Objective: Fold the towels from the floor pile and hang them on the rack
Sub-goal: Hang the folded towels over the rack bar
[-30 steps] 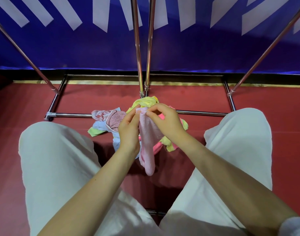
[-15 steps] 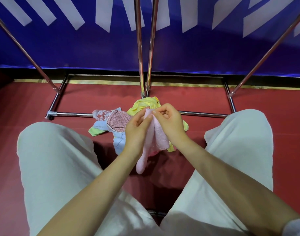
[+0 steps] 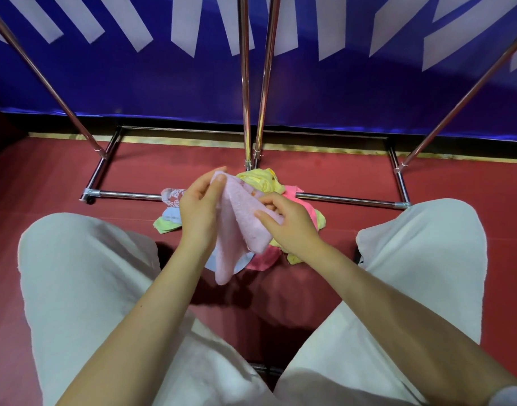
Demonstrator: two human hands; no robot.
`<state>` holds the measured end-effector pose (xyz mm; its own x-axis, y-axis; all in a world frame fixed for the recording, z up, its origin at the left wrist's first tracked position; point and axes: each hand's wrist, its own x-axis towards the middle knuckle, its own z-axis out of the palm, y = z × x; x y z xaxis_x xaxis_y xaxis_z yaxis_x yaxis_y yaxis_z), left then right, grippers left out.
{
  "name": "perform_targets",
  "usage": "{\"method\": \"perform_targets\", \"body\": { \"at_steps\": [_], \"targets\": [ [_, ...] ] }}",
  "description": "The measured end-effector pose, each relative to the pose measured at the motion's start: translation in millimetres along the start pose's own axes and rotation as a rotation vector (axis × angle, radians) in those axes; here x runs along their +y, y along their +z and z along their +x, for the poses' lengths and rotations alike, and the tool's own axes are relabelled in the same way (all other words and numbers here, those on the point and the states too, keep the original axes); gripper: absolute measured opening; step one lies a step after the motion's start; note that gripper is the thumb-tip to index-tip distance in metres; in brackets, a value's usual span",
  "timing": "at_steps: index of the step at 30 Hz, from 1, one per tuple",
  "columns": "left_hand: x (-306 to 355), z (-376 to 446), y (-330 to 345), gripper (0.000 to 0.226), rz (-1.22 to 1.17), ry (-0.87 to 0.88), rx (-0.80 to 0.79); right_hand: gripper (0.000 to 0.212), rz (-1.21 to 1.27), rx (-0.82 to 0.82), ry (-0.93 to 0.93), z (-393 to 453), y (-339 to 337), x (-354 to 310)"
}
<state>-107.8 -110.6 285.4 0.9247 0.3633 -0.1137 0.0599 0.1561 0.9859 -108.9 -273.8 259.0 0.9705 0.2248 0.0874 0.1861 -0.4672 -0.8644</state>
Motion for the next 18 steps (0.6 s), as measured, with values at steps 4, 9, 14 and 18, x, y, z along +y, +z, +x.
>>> {"method": "perform_targets", "body": {
  "at_steps": [4, 9, 14, 18],
  "targets": [
    [3, -1, -1, 0.017, 0.112, 0.087, -0.022, 0.012, -0.196, 0.004, 0.017, 1, -10, 5],
    [-2, -4, 4, 0.012, 0.220, 0.115, -0.076, 0.018, -0.474, 0.085, -0.104, 1, -23, 20],
    [-3, -11, 10, 0.014, 0.216, 0.128, -0.109, 0.004, -0.521, 0.262, -0.149, 0, -35, 25],
    [-2, -13, 11, 0.012, 0.180, 0.097, -0.101, 0.015, -0.459, 0.298, -0.152, -2, -46, 24]
  ]
}}
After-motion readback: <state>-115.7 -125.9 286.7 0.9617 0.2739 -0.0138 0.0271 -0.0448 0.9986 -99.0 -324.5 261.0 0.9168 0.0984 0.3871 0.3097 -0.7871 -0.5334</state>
